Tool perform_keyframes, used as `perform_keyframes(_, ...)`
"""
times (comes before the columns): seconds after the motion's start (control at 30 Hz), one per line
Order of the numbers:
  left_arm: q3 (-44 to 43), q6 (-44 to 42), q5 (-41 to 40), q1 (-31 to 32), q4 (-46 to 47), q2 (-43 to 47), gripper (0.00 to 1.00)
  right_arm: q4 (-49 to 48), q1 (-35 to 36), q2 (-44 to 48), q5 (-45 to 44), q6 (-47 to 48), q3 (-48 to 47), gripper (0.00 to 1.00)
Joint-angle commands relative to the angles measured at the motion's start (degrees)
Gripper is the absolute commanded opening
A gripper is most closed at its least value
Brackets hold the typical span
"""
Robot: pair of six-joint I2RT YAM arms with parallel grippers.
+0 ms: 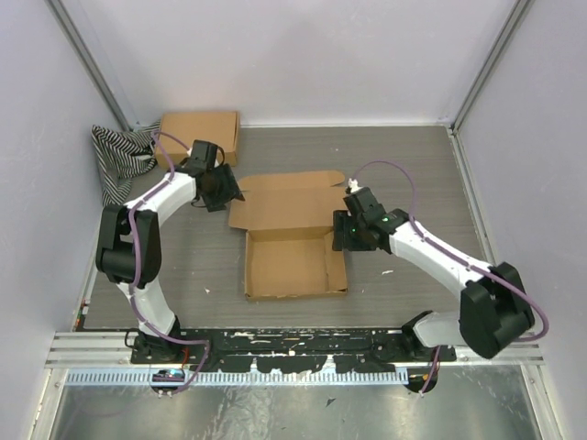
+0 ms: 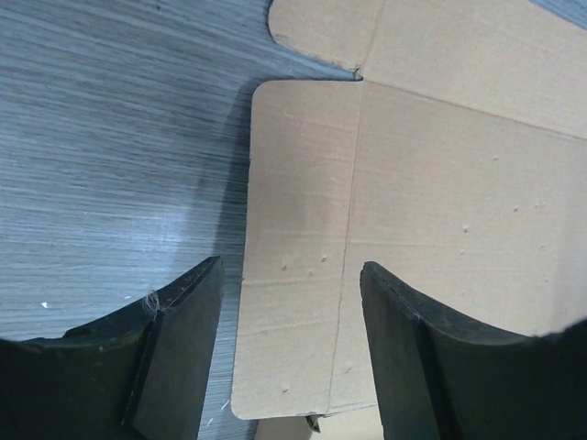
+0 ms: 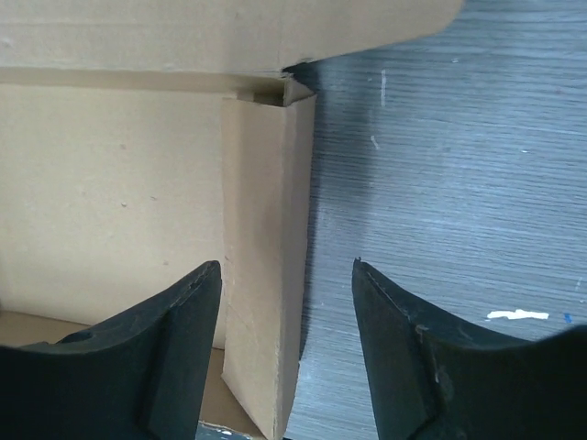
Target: Fold the paper box
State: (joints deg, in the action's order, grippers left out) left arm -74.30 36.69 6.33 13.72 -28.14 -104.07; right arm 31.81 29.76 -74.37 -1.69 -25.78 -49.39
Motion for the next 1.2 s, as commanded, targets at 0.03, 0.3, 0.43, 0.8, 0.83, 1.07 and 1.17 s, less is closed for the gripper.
perform_keyframes(0.03,2.6,-0.2,-0.8,-0.1,2.9,3.0,0.68,-0.3,4.5,-6.0,-5.7,0.5,-5.5,0.61)
perform_keyframes(0.3,4.9,-0.4,-0.4,-0.1,4.2,4.8,0.68,3.9,9.3,-14.4,-15.6,-0.9,-11.0,0.31)
perform_keyframes(0.43,5.4,-0.9,-0.2,-0.1,4.4,5.1,0.67,7.9,11.3,-17.1,-20.4,-1.6,-13.2,0.22)
perform_keyframes(0.8,5.3,-1.8,-2.1,-0.1,3.7,7.0,0.67,22.1,17.5,-28.8,-37.5,-10.2,-19.4,0.01)
perform_keyframes(0.83,5.1,-2.0,-2.4,-0.1,3.4,7.2,0.67,22.8,17.8,-30.2,-38.0,-11.9,-19.6,0.01)
perform_keyframes(1.07,4.7,-2.8,-3.3,-0.2,2.2,8.0,0.67,15.5,18.1,-28.2,-31.8,-14.3,-17.1,0.19)
perform_keyframes(1.17,4.5,-2.8,-3.2,-0.2,2.1,8.0,0.67,13.2,17.9,-22.5,-30.6,-13.2,-17.3,0.38)
